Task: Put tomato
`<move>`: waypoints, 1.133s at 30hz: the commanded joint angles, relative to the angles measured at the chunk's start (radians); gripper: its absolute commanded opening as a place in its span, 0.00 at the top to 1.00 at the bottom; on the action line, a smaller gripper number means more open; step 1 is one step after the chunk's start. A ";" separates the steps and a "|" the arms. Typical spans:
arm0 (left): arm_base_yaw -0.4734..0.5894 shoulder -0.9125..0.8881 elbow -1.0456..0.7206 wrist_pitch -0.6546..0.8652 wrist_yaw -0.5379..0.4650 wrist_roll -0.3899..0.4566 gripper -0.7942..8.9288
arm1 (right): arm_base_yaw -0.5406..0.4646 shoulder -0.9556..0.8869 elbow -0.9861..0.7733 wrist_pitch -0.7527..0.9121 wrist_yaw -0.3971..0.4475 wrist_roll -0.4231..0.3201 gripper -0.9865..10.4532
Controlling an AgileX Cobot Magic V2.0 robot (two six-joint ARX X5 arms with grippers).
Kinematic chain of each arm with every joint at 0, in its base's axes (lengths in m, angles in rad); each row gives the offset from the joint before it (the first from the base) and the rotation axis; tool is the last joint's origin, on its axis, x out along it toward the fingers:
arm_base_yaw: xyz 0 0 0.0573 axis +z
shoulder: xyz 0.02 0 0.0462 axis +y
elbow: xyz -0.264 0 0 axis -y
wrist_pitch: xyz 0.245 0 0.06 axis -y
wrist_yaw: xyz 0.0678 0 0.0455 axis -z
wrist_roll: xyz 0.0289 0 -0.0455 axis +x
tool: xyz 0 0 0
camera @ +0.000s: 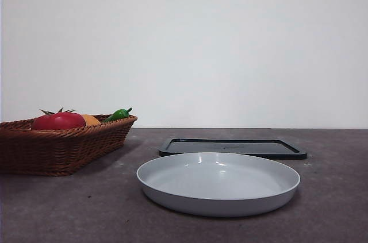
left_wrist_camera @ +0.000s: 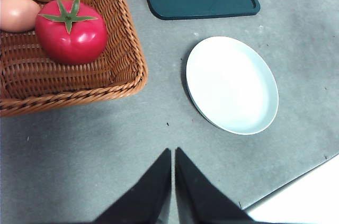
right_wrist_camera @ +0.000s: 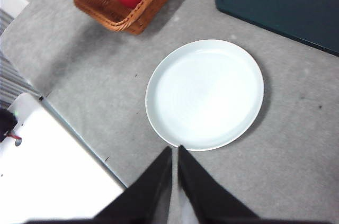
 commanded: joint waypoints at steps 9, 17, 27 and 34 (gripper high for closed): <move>-0.002 0.005 0.024 0.019 0.003 0.016 0.54 | 0.010 0.006 0.022 0.019 -0.003 -0.013 0.55; -0.002 0.031 0.024 0.106 -0.003 0.016 0.47 | 0.010 0.010 0.022 0.029 -0.003 -0.013 0.55; -0.005 0.203 0.024 0.327 -0.100 0.026 0.47 | 0.010 0.011 0.022 0.029 -0.003 -0.013 0.55; -0.006 0.376 0.024 0.544 -0.127 0.035 0.47 | 0.010 0.011 0.022 0.033 -0.003 -0.013 0.55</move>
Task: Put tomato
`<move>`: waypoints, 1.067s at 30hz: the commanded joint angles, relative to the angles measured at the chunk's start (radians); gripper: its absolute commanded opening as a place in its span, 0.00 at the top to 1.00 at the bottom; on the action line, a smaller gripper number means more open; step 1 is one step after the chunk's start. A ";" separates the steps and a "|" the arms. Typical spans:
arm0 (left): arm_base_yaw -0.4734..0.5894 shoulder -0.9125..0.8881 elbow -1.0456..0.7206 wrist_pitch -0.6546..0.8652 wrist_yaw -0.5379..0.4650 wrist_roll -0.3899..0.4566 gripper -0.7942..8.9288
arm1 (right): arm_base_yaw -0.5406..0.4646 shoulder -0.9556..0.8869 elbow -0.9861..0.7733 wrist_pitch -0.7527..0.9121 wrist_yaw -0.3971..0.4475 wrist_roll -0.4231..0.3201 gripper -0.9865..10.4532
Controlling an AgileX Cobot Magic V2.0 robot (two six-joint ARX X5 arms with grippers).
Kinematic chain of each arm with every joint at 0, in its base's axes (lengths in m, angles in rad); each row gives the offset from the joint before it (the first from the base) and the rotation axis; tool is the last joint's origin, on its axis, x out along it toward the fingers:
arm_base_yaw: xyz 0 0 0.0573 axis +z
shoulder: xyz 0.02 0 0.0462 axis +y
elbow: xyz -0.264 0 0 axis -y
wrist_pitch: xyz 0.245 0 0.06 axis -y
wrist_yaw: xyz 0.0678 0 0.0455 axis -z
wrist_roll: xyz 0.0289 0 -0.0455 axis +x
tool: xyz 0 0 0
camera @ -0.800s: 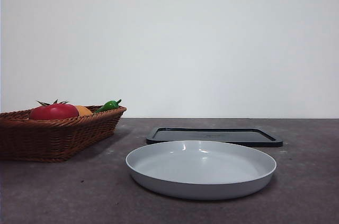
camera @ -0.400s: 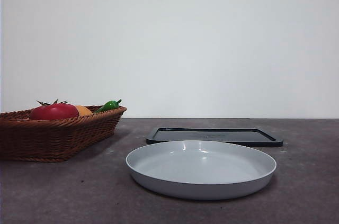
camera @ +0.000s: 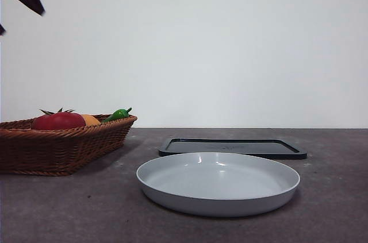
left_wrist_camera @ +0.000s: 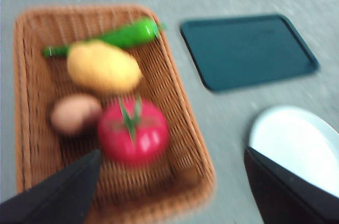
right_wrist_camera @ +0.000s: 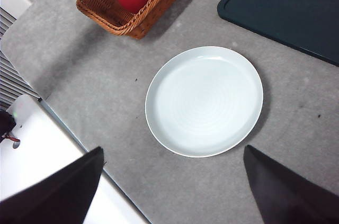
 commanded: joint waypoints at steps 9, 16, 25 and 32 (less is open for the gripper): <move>-0.035 0.260 0.024 0.188 -0.017 0.053 0.47 | 0.005 0.008 0.022 0.009 -0.003 -0.006 0.55; -0.062 0.382 0.024 0.256 -0.067 0.097 0.47 | 0.005 0.008 0.022 0.008 -0.003 -0.006 0.55; -0.073 0.480 0.024 0.311 -0.089 0.114 0.47 | 0.005 0.008 0.022 0.008 -0.003 -0.006 0.55; -0.073 0.520 0.024 0.333 -0.089 0.132 0.47 | 0.005 0.008 0.022 0.007 -0.003 -0.006 0.55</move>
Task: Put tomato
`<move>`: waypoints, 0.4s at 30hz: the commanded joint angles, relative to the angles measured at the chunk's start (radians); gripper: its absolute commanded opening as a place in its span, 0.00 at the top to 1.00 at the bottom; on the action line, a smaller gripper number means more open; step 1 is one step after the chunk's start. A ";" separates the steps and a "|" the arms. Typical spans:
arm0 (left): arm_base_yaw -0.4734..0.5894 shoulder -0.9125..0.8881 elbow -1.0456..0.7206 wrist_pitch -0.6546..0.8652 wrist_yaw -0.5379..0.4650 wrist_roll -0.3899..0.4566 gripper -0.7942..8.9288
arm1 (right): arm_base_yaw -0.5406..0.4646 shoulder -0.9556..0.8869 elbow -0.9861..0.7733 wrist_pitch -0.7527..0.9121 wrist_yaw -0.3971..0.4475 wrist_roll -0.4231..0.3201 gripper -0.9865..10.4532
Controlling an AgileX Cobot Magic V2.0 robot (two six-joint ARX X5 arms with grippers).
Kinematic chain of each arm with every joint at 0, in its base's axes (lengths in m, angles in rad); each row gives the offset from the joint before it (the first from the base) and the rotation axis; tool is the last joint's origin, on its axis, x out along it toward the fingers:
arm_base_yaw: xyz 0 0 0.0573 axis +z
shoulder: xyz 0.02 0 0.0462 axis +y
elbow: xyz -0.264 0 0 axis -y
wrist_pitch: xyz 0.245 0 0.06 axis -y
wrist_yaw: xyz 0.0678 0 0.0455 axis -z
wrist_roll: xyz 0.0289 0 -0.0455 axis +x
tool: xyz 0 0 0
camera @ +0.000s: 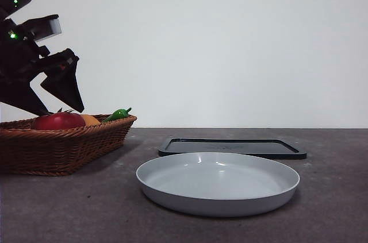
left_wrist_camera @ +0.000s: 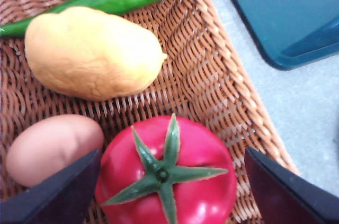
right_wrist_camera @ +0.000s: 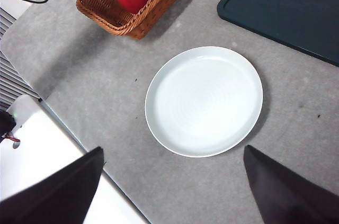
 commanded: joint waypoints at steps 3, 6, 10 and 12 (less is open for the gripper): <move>-0.002 0.049 0.024 0.024 -0.003 0.021 0.47 | 0.005 0.008 0.022 0.008 -0.003 -0.005 0.55; -0.003 0.066 0.024 0.024 -0.003 0.024 0.47 | 0.005 0.008 0.021 0.008 -0.003 0.002 0.55; -0.003 0.079 0.024 0.028 -0.003 0.028 0.47 | 0.005 0.008 0.021 0.008 -0.003 0.005 0.55; -0.003 0.084 0.024 0.028 -0.003 0.028 0.47 | 0.005 0.008 0.021 0.008 -0.003 0.005 0.55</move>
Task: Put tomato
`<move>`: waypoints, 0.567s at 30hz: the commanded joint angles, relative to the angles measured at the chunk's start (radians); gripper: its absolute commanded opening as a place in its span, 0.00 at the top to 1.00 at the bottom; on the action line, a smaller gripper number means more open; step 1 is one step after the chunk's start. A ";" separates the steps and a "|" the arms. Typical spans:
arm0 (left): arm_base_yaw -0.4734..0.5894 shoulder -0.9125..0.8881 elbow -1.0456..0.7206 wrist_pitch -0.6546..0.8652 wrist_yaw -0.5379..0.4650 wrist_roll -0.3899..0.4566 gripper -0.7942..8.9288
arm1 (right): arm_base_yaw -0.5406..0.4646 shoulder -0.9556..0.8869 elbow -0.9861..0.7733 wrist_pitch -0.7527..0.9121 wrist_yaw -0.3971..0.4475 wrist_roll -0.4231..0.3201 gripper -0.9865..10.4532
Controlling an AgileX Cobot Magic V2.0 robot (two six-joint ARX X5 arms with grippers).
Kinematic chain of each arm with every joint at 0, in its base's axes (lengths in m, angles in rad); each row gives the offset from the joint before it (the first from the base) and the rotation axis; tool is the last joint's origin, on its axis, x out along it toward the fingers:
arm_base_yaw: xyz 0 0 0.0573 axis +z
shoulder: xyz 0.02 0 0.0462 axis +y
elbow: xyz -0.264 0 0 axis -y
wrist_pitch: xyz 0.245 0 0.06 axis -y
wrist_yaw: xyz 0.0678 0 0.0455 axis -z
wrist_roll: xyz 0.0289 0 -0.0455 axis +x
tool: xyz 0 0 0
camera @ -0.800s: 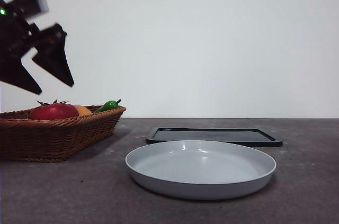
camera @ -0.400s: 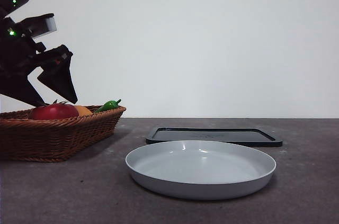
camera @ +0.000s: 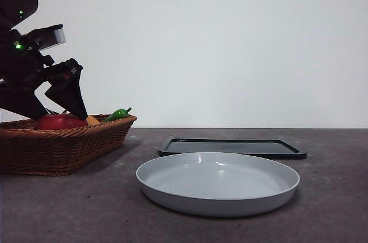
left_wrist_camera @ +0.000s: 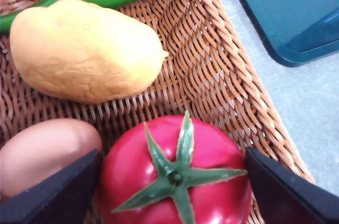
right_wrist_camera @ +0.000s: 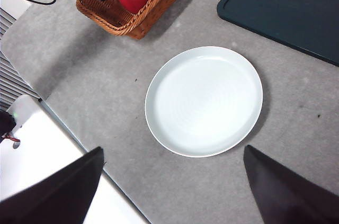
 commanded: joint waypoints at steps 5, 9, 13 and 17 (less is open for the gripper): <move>-0.002 0.043 0.015 -0.008 -0.007 0.021 0.47 | 0.005 0.008 0.022 0.008 -0.003 0.007 0.55; -0.002 0.045 0.015 -0.011 -0.007 0.020 0.50 | 0.005 0.008 0.021 0.008 -0.003 0.008 0.55; -0.002 0.045 0.015 -0.013 -0.007 0.019 0.69 | 0.005 0.008 0.021 0.008 -0.003 0.008 0.55; -0.002 0.045 0.016 -0.009 -0.007 0.014 0.74 | 0.005 0.008 0.022 0.008 -0.003 0.007 0.55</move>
